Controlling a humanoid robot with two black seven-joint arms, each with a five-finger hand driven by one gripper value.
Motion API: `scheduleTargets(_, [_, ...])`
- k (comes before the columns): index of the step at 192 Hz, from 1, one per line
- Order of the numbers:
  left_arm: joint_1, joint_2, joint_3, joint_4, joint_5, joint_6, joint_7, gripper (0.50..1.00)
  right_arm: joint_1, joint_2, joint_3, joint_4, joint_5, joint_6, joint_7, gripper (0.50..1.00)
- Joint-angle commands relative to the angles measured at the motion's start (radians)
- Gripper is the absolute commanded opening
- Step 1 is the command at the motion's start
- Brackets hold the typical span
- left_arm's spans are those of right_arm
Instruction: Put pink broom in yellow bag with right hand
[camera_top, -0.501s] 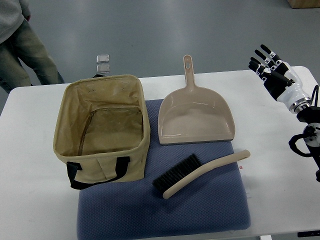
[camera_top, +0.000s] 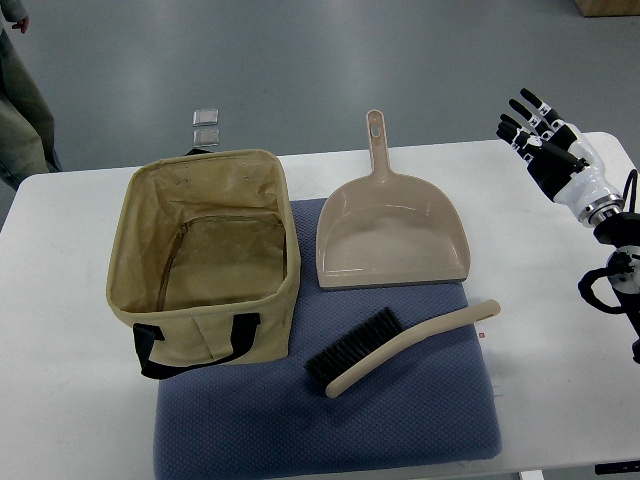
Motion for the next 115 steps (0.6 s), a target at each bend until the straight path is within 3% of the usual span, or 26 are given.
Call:
scheduleTargets(1, [0.000, 0.000, 0.002, -0.004, 0.000, 0.000, 0.000, 1.000, 0.000, 0.000, 0.000, 0.000, 0.000, 0.002, -0.001, 0.928])
scheduleTargets(115, [0.000, 0.000, 0.002, -0.001, 0.000, 0.000, 0.000, 1.000, 0.000, 0.003, 0.006, 0.000, 0.005, 0.029, 0.012, 0.928])
